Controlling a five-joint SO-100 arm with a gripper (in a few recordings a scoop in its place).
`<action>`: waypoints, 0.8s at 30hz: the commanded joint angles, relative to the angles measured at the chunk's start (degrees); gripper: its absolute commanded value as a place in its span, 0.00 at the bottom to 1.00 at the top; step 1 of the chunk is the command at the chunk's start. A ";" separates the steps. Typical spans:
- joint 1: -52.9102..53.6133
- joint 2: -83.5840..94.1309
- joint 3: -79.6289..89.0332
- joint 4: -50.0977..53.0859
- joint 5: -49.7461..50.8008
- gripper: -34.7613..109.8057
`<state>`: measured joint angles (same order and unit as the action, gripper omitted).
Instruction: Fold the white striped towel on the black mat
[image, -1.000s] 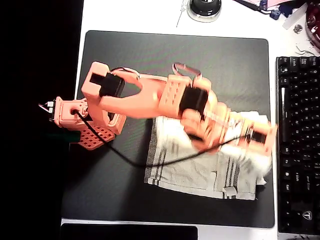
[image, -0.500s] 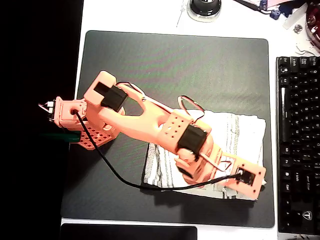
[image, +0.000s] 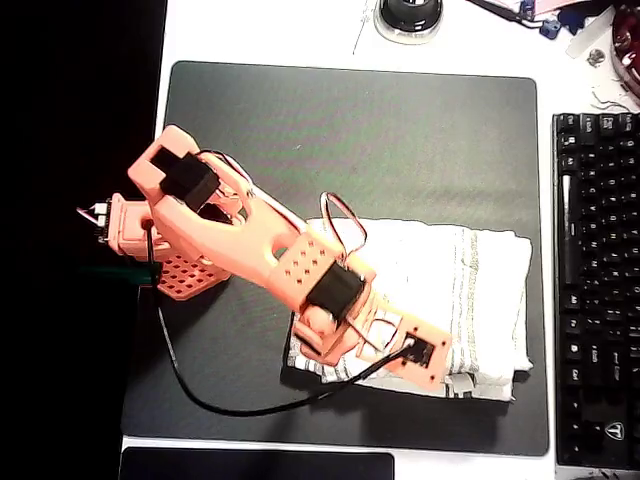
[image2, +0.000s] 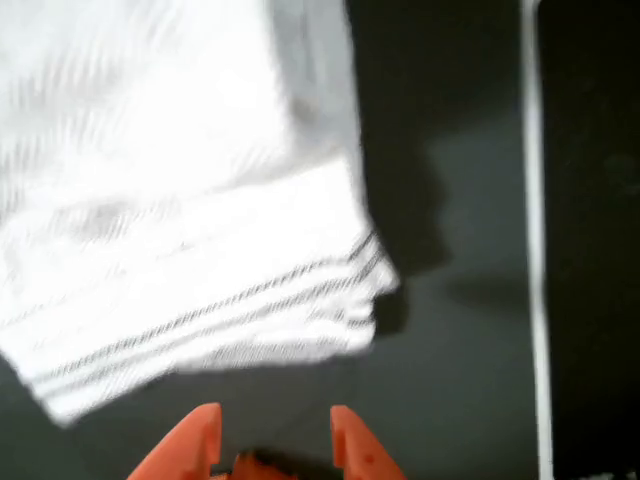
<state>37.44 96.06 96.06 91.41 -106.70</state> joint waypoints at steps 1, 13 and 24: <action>2.02 -2.29 1.14 -2.29 -1.14 0.34; 5.63 -15.82 3.52 -15.12 -1.41 0.32; 5.71 -13.54 6.06 -13.80 -5.54 0.24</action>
<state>42.19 79.10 101.95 75.50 -111.45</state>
